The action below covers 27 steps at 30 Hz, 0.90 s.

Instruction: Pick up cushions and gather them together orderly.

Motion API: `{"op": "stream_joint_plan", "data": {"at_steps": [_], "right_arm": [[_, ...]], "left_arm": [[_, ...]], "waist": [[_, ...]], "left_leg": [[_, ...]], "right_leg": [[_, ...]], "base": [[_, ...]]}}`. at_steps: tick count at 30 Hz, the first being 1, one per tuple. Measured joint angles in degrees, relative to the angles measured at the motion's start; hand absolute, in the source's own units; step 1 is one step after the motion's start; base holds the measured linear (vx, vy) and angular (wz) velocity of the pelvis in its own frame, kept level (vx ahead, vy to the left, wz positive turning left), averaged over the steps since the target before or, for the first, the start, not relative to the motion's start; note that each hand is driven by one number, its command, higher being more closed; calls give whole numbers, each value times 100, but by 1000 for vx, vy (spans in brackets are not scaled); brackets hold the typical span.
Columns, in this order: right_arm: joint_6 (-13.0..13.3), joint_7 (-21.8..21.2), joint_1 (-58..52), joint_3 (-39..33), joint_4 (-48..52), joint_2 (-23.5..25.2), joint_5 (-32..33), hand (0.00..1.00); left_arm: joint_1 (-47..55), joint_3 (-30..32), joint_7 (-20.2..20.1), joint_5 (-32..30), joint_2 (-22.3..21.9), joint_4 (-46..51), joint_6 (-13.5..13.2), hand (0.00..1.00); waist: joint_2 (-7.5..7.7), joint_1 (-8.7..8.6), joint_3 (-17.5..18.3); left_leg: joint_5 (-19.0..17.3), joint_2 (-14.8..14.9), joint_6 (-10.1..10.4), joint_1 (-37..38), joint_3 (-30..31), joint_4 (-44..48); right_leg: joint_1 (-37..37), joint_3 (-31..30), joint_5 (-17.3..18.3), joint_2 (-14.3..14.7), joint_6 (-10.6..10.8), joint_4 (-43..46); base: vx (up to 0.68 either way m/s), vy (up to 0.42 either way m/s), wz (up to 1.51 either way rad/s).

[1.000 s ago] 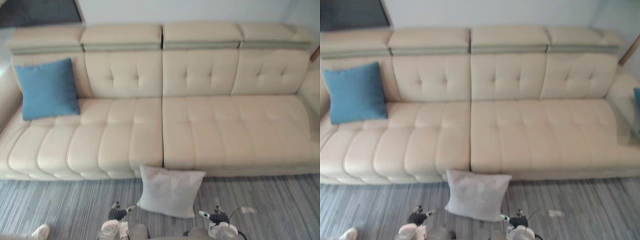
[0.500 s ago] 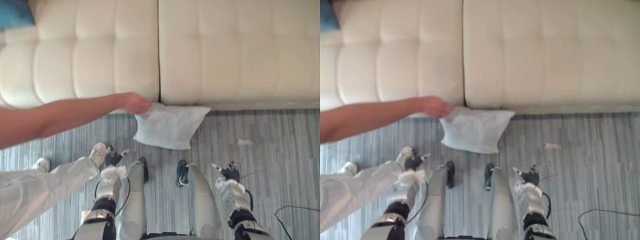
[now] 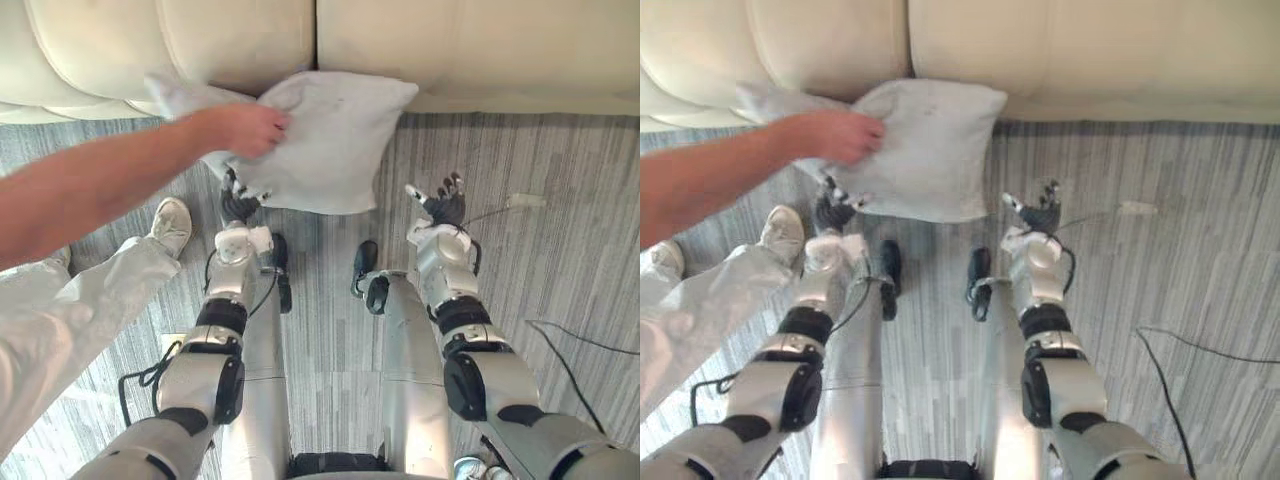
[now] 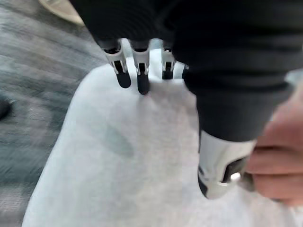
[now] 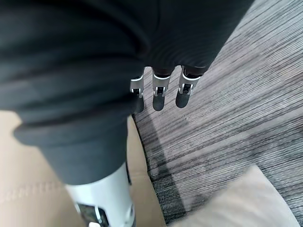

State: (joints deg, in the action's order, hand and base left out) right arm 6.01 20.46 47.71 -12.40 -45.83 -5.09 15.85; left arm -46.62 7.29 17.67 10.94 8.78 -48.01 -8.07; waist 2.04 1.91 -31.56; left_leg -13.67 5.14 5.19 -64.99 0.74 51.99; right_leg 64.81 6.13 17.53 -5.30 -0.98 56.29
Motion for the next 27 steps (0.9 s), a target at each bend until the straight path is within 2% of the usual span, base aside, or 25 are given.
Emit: {"op": "stream_joint_plan", "data": {"at_steps": [7, 13, 18, 21, 22, 27], "right_arm": [[11, 43, -168, 364, 0, 13, -1, 0], [81, 20, -794, 591, 1, 47, -18, 0], [123, -39, -1526, 594, 16, 61, -20, 0], [122, -186, -2273, 624, 185, 95, -26, 0], [122, -194, -2317, 624, 225, 98, -27, 0], [131, -412, -3427, 665, 429, 232, -243, 0]], "left_arm": [[230, -330, 55, -19, 31, 0, 11, 0], [569, -624, -89, -195, -393, 145, -3, 0], [1077, -599, -160, -249, -487, 258, -9, 0], [1775, -604, -213, -250, -608, 257, -8, 0], [1816, -605, -218, -250, -616, 258, -8, 0], [2887, -623, -432, -263, -783, 243, -4, 0]], "waist": [[2, 14, 1], [15, -11, 21], [18, -2, 29], [17, 17, 45], [18, 20, 54], [31, 78, 704]], "left_leg": [[141, -38, 34, 110, 79, -137], [270, 12, -48, 1145, -36, -792], [392, -2, -27, 1937, -159, -1304], [472, -62, -14, 2848, -183, -1780], [475, -64, -13, 2888, -184, -1807], [583, -83, 15, 3801, -188, -2431]], "right_leg": [[-140, 93, -46, -8, -72, -82], [-1129, 93, -251, -8, -78, -743], [-1845, 64, -345, -6, -113, -1154], [-2715, 81, -346, -10, -113, -1520], [-2754, 83, -346, -10, -113, -1542], [-3617, 145, -347, -1, -109, -2043]], "base": [[-36, -8, 8], [-25, 12, -7], [28, -10, -3], [76, -12, 3], [96, -16, 5], [110, -21, 4]]}}
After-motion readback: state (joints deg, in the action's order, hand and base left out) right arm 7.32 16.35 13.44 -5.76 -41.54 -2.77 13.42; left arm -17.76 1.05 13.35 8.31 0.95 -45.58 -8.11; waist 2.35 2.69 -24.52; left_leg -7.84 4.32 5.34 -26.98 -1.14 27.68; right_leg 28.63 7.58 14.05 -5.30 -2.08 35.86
